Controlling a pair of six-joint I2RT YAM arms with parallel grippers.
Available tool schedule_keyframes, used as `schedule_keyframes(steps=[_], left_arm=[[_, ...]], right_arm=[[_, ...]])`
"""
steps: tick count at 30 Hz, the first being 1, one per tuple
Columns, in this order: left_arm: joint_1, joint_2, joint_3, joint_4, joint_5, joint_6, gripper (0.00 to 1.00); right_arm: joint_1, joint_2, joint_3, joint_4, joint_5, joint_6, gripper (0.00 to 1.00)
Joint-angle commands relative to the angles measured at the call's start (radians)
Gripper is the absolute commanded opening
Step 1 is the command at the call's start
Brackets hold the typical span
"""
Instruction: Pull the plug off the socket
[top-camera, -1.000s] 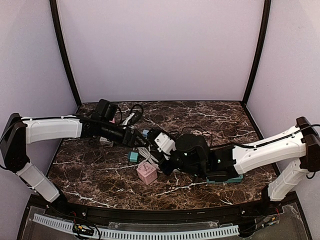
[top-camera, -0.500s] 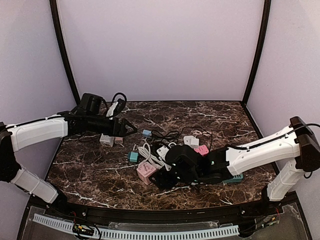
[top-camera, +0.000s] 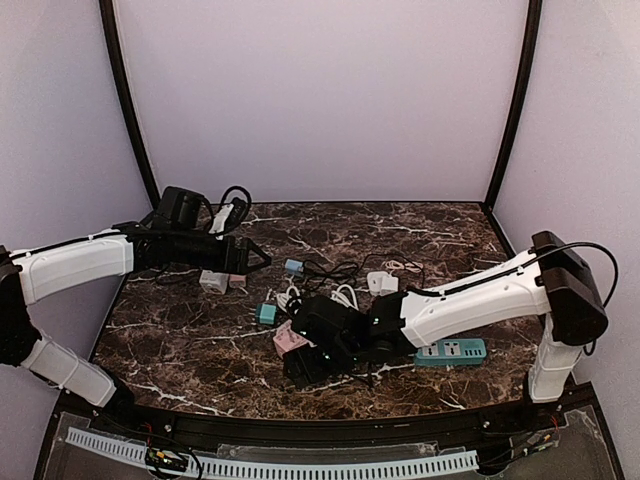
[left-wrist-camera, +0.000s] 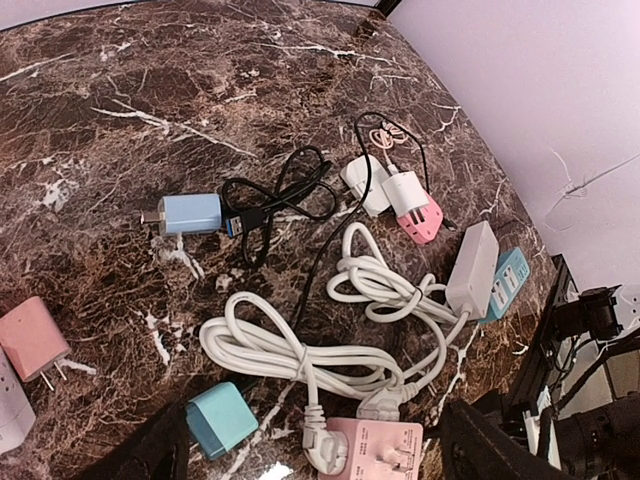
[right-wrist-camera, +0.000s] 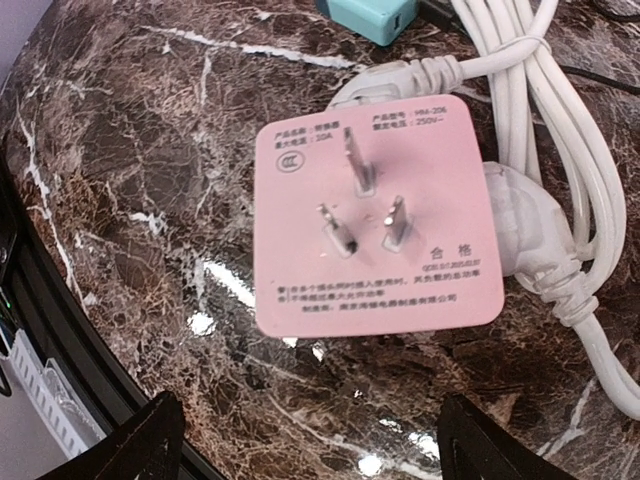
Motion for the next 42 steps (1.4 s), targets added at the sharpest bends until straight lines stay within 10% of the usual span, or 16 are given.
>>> schedule_keyframes(steps=[1,22,27,35,42], left_arm=[[-0.002,-0.026,-0.003,-0.029,-0.012,0.022,0.86],[-0.001,-0.020,0.004,-0.034,-0.006,0.027,0.88],[-0.001,-0.018,0.004,-0.034,-0.003,0.027,0.88],[-0.002,-0.019,0.001,-0.016,0.038,0.030,0.88],[-0.002,-0.083,-0.021,0.057,0.122,0.070,0.88]], right_arm=[[-0.017,0.031,0.032,-0.051,0.086,0.032,0.88],[-0.026,0.174,0.144,0.018,0.209,-0.025,0.80],[-0.025,0.168,0.137,0.030,0.215,-0.020,0.61],[-0.029,-0.039,0.036,0.093,0.257,-0.126,0.02],[-0.160,-0.189,-0.019,0.101,-0.083,-0.281,0.00]])
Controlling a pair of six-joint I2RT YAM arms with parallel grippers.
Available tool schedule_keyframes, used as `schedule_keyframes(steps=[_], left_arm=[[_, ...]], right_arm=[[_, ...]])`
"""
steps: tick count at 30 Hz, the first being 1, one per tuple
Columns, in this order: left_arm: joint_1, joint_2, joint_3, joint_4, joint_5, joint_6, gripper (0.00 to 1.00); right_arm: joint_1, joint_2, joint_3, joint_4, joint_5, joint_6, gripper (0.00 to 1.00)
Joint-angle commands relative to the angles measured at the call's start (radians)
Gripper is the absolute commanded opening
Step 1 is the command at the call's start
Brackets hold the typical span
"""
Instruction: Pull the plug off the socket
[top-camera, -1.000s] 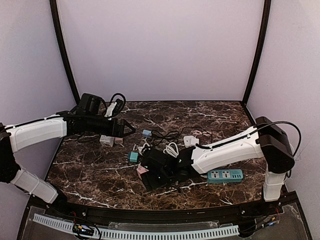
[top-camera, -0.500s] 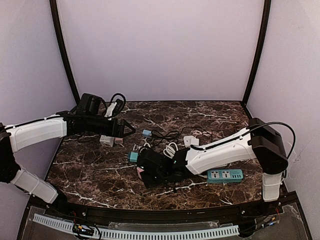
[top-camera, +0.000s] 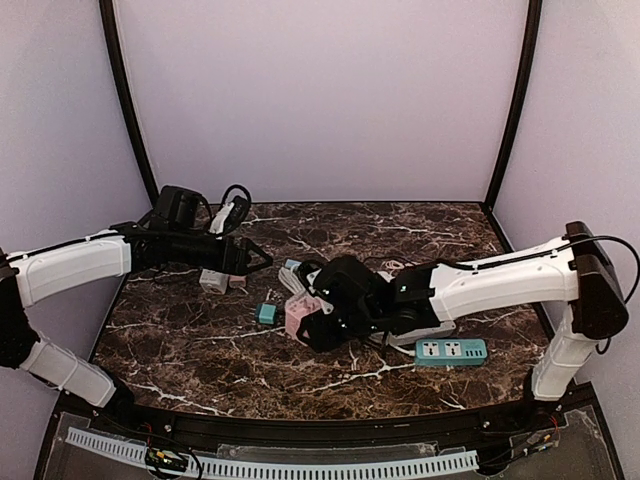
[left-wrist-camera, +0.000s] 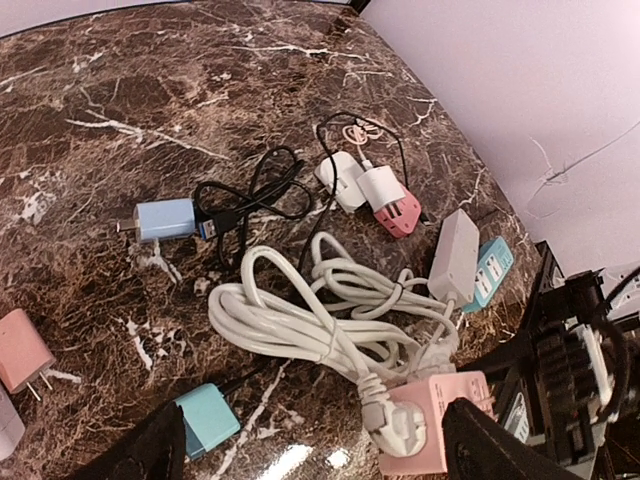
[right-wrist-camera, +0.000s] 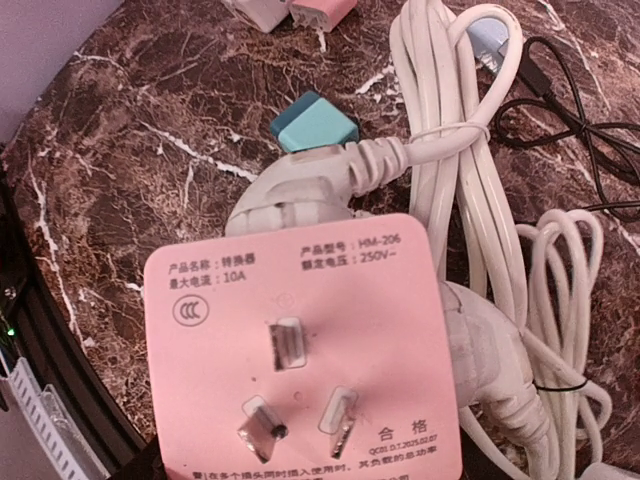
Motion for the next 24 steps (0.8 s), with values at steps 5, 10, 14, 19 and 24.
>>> schedule_keyframes(steps=[5,10,14,19,24], left_arm=[[-0.005,-0.139,-0.052,0.156,0.261,0.100,0.88],[-0.042,-0.235,-0.087,0.203,0.329,0.226,0.87],[-0.112,-0.302,-0.128,0.185,0.259,0.391,0.87],[-0.231,-0.325,-0.149,0.114,0.138,0.561,0.86],[-0.310,-0.290,-0.114,0.075,0.063,0.647,0.78]], right_arm=[[-0.216,-0.178,-0.043,0.110,-0.532,-0.197,0.00],[-0.370,-0.238,-0.054,0.096,-0.909,-0.225,0.00],[-0.444,-0.261,-0.048,0.031,-1.127,-0.248,0.00],[-0.449,-0.278,-0.029,-0.054,-1.242,-0.281,0.00],[-0.447,-0.285,-0.042,-0.074,-1.332,-0.276,0.00]])
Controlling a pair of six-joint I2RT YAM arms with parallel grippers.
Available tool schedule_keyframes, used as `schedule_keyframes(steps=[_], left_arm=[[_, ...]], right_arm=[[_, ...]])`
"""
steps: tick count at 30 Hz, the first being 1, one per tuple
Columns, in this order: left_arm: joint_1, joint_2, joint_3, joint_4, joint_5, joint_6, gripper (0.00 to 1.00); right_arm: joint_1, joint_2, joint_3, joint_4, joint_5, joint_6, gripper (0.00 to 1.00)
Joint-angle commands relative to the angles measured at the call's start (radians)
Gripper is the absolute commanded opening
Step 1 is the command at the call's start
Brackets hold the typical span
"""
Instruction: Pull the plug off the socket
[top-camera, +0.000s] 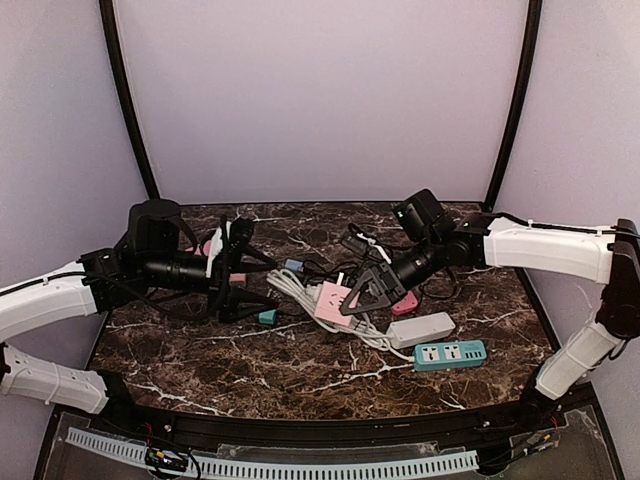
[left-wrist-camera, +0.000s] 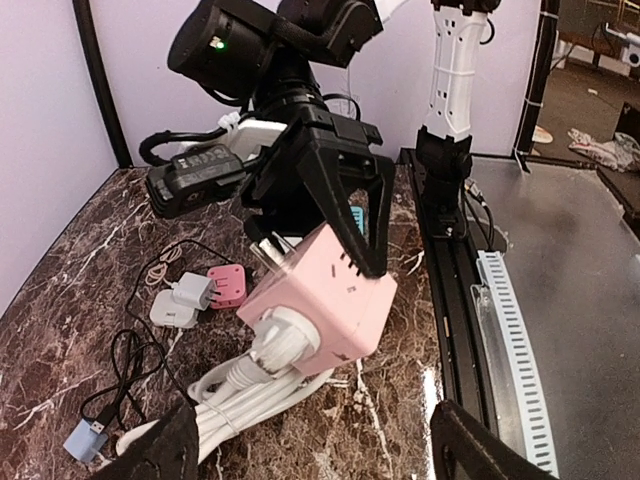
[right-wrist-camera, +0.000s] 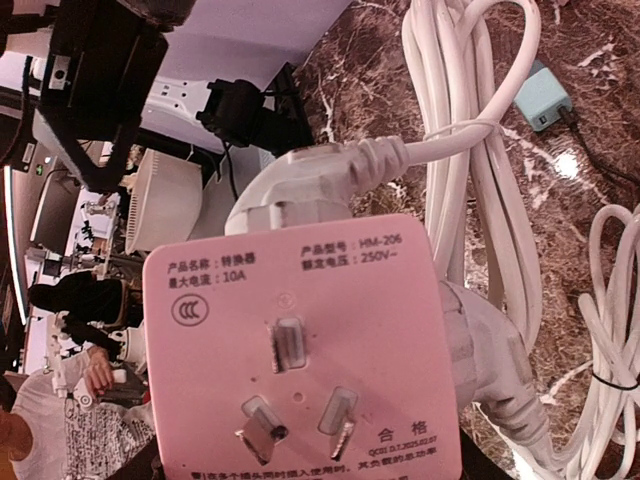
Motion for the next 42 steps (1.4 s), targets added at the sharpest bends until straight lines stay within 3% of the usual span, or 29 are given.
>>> schedule_keyframes(steps=[1,5,11,21,31,38,42], left_arm=[[-0.070,0.041,0.024,-0.086,-0.092,0.165,0.76],[-0.126,0.074,0.040,-0.105,-0.115,0.197,0.66],[-0.201,0.094,0.040,-0.079,-0.259,0.225,0.57],[-0.235,0.126,0.028,-0.005,-0.365,0.182,0.53],[-0.239,0.128,0.030,-0.011,-0.271,0.186,0.32],[-0.242,0.103,0.013,0.001,-0.242,0.185,0.27],[-0.252,0.104,0.010,-0.005,-0.236,0.191,0.18]], right_arm=[[0.008,-0.063,0.026,0.055,-0.197,-0.030,0.00],[0.011,-0.065,0.023,0.053,-0.218,-0.011,0.00],[0.033,-0.052,0.025,0.061,-0.238,0.000,0.00],[0.073,-0.035,0.021,0.084,-0.240,0.010,0.00],[0.084,-0.013,0.012,0.092,-0.213,0.046,0.00],[0.091,0.025,0.035,0.111,-0.234,0.069,0.00],[0.093,0.042,0.040,0.115,-0.244,0.077,0.00]])
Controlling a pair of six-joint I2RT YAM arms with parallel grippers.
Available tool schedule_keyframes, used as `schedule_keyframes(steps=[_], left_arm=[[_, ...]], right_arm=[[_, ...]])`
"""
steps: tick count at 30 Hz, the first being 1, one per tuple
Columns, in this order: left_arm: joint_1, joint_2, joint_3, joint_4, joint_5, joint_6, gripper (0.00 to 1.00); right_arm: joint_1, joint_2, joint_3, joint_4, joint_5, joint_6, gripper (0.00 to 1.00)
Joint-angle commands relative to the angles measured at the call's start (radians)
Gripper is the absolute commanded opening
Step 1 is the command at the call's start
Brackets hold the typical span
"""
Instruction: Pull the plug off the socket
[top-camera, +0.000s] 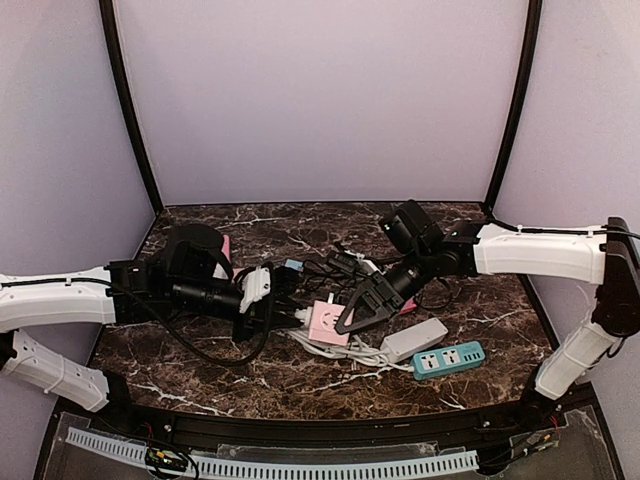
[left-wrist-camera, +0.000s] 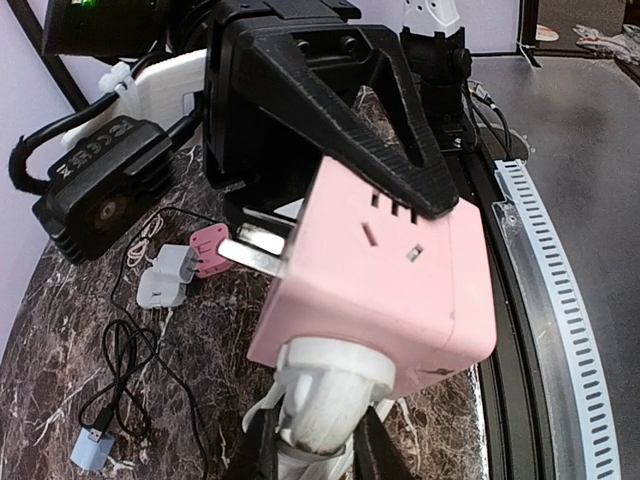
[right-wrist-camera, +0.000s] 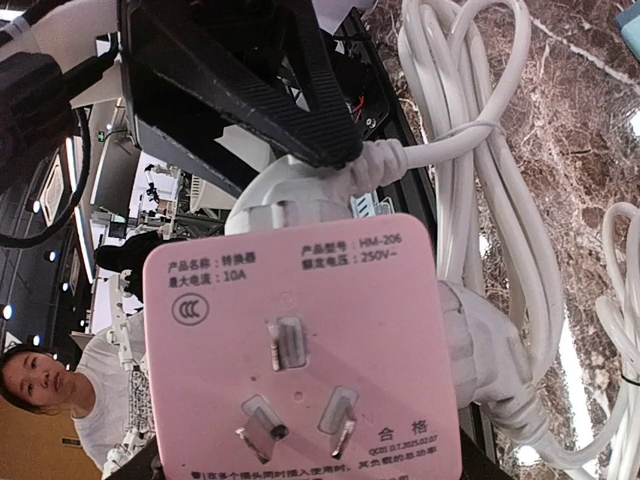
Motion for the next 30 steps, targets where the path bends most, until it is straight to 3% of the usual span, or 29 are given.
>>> schedule_keyframes(steps=[1,5,10,15,22,30], left_arm=[[-0.024,-0.022,-0.005,0.020,0.038,0.004,0.16],[-0.046,-0.021,-0.011,0.002,0.006,0.023,0.01],[-0.063,-0.020,-0.009,-0.017,-0.001,0.029,0.01],[-0.063,0.031,0.053,-0.069,-0.117,-0.026,0.01],[-0.064,0.054,0.059,-0.058,-0.172,-0.064,0.01],[-0.067,0.012,0.018,-0.054,-0.012,-0.002,0.01]], right_arm=[[0.016,0.009,0.039,0.125,-0.066,0.000,0.00],[0.016,0.009,0.036,0.129,-0.070,-0.004,0.00],[0.016,0.015,0.024,0.120,-0.073,-0.017,0.00],[0.029,-0.001,0.017,0.106,-0.056,-0.023,0.00],[0.039,-0.015,-0.012,0.118,-0.042,-0.013,0.00],[0.016,0.000,0.003,0.109,-0.065,-0.026,0.00]])
